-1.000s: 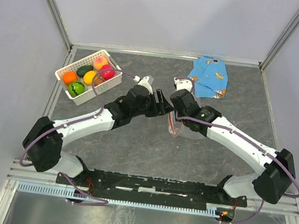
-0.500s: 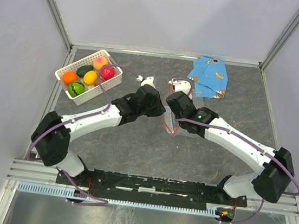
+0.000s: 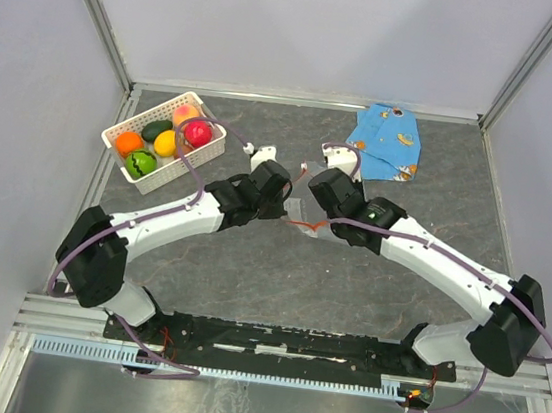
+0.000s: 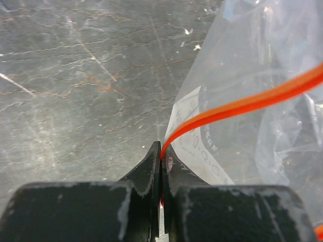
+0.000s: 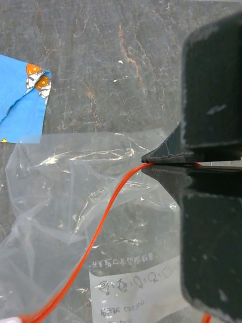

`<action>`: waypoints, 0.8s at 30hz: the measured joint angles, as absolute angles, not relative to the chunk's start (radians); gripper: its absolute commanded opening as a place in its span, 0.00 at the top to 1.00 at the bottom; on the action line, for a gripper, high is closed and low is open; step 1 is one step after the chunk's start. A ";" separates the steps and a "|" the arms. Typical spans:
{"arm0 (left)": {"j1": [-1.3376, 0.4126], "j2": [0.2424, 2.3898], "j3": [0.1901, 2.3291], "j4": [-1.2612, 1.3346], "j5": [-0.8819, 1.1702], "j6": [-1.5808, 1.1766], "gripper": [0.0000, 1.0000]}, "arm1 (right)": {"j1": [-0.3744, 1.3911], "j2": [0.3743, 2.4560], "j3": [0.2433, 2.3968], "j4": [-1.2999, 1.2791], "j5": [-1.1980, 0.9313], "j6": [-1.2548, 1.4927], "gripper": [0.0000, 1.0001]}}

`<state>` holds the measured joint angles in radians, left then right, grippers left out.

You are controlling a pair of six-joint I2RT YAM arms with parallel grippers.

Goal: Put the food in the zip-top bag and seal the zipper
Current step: Open the zipper of the food storage bag.

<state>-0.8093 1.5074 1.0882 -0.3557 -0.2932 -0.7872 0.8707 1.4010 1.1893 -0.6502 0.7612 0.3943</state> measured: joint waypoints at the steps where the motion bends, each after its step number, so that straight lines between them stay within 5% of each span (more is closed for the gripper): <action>1: -0.809 1.506 1.090 -0.374 -0.306 -0.788 0.97 | 0.871 1.396 1.189 -0.649 0.758 0.391 0.98; 13: -0.815 1.483 1.156 -0.502 -0.454 -0.787 0.96 | 0.876 1.300 1.208 -0.634 0.717 0.387 0.98; 17: -0.815 1.429 1.151 -0.478 -0.442 -0.787 0.70 | 0.876 1.285 1.208 -0.614 0.700 0.378 0.98; 24: -0.814 1.374 1.117 -0.379 -0.343 -0.786 0.48 | 0.876 1.300 1.204 -0.616 0.751 0.377 0.98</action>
